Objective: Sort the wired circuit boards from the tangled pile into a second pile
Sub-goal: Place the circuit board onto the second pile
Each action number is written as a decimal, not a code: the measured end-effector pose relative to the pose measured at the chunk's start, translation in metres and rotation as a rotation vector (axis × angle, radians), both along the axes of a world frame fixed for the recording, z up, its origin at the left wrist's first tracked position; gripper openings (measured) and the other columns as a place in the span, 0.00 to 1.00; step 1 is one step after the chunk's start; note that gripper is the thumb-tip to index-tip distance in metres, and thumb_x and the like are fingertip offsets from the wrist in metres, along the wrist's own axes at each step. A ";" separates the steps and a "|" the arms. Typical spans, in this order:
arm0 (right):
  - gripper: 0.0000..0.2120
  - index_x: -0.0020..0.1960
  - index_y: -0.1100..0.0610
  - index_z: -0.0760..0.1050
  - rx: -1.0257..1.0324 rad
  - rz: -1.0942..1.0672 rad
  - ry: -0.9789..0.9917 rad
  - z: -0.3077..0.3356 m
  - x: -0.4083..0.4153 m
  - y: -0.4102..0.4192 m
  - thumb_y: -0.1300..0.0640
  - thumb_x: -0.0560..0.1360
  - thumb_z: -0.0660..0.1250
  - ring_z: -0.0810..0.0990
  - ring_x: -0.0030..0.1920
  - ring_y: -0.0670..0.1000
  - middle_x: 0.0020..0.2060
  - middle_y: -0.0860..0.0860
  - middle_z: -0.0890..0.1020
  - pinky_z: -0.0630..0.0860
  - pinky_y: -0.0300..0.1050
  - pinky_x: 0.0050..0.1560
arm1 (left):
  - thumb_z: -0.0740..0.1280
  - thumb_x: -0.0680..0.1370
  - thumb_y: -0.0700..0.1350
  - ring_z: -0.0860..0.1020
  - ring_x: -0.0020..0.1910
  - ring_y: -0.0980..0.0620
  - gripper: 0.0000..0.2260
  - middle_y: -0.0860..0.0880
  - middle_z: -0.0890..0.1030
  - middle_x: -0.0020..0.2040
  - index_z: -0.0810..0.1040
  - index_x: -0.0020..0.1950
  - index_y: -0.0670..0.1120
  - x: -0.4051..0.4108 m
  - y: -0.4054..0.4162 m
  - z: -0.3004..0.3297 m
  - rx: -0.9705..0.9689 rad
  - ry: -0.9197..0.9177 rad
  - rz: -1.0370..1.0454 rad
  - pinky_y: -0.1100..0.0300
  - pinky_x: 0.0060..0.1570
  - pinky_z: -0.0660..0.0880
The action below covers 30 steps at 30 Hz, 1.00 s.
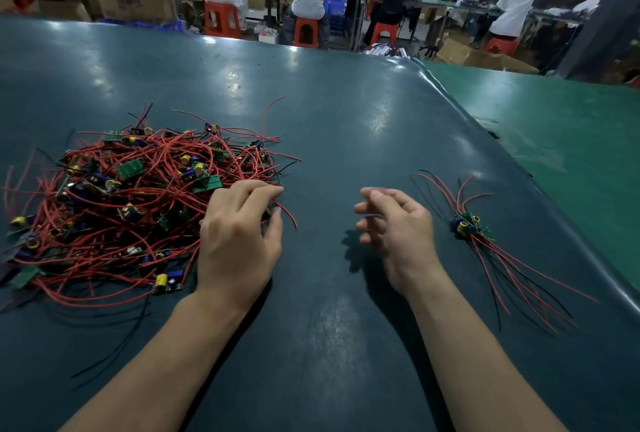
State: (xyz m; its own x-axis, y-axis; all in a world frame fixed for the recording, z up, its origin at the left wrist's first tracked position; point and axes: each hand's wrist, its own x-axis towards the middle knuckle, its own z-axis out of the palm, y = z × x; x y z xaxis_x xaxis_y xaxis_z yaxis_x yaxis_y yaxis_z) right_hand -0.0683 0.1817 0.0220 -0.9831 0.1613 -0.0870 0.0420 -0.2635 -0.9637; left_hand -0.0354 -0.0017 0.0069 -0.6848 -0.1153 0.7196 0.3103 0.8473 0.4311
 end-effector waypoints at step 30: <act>0.07 0.44 0.60 0.78 -0.165 0.425 0.125 -0.001 0.009 -0.008 0.63 0.66 0.72 0.80 0.35 0.50 0.49 0.57 0.83 0.76 0.39 0.32 | 0.69 0.77 0.41 0.82 0.38 0.58 0.05 0.50 0.85 0.39 0.83 0.45 0.40 -0.009 0.018 0.005 0.951 -0.282 -0.381 0.65 0.41 0.78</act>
